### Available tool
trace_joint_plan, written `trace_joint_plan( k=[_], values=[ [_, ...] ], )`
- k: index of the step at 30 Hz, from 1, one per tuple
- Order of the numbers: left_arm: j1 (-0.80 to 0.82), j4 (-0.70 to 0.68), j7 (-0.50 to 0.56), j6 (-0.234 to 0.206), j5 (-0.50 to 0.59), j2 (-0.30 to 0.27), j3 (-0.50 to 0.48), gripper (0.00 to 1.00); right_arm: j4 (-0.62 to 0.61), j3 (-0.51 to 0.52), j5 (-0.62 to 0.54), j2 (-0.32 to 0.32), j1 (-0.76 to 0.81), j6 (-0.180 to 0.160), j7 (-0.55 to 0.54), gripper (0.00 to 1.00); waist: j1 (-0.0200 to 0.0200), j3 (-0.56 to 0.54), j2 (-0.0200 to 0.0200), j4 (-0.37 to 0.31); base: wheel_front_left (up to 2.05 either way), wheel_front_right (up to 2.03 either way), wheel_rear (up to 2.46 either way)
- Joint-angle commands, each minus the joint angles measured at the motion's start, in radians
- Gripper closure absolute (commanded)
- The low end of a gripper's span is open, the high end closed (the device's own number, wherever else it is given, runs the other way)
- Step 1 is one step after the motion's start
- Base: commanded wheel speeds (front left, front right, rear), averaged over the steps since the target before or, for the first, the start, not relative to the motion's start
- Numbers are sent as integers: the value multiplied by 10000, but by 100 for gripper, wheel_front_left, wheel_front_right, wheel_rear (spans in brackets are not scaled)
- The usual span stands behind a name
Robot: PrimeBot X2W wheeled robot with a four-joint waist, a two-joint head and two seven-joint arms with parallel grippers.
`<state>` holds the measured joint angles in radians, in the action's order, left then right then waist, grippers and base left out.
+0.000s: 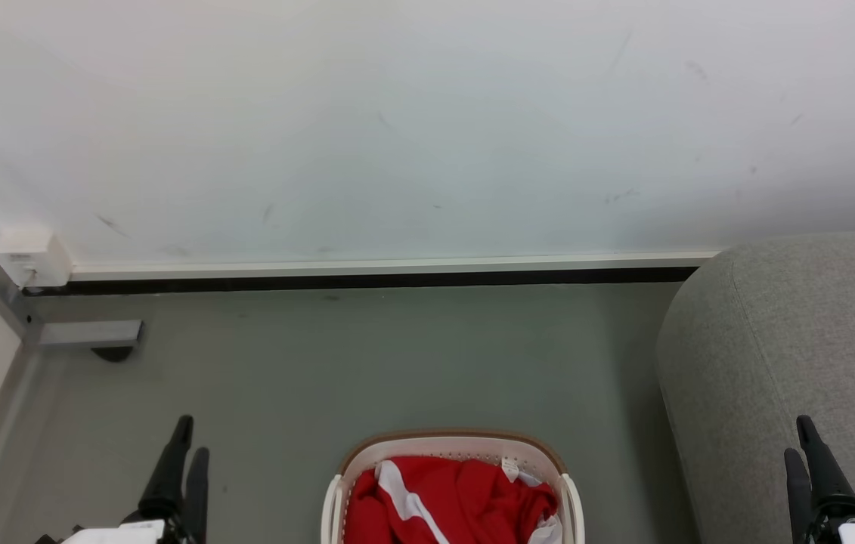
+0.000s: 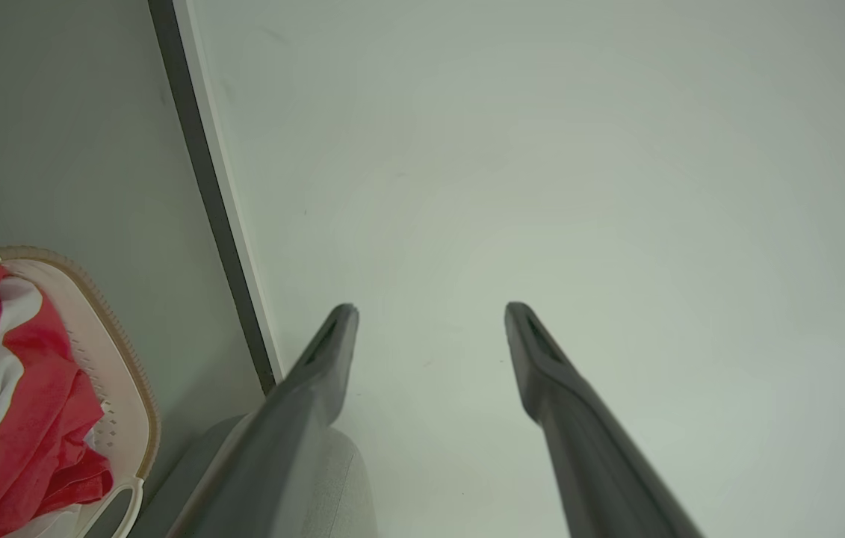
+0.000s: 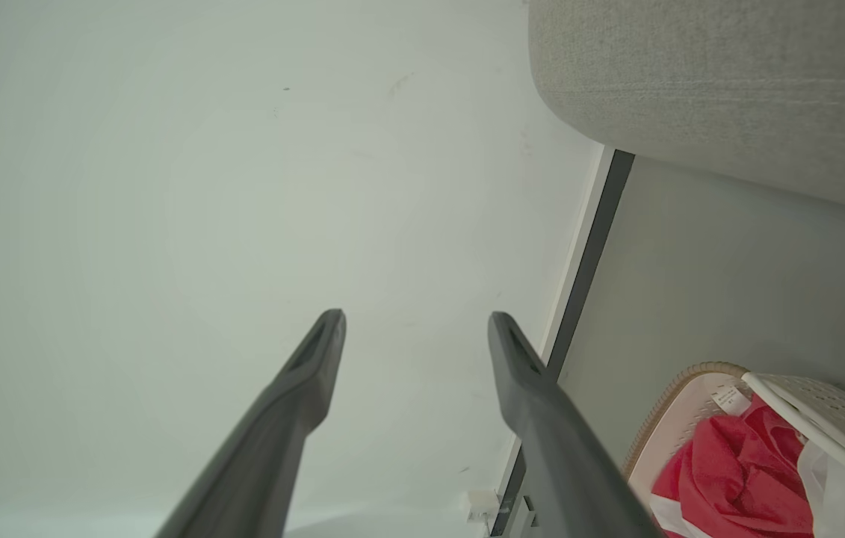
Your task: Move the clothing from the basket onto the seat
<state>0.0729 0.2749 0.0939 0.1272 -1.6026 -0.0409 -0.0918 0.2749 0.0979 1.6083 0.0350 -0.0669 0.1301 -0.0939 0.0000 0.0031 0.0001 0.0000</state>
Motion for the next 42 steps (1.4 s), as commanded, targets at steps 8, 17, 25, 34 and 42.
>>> trace_joint_plan(
  k=[8,17,25,34,42],
  values=[
    [126,-386,-468,-207,610,-49,291,0,-456,-162,-1204,102,10,1,469,0,0,11,-1,0,0,0,0],
    [100,-540,-868,-488,2417,-58,552,0,-851,-269,-3512,115,128,2,867,0,0,43,-1,0,0,0,0],
    [57,-585,-1187,-549,4152,-67,673,0,-1201,-453,-5819,126,238,3,1187,0,0,61,-1,6,0,0,0],
    [-23,-615,-1525,-607,6127,-90,712,0,-1284,-654,-7664,138,320,3,1526,0,0,41,-1,14,0,0,0],
    [-143,-828,-1789,-548,7766,-147,851,0,-1248,-752,-8888,193,346,4,1793,0,0,32,-1,27,0,0,0]
  ],
)
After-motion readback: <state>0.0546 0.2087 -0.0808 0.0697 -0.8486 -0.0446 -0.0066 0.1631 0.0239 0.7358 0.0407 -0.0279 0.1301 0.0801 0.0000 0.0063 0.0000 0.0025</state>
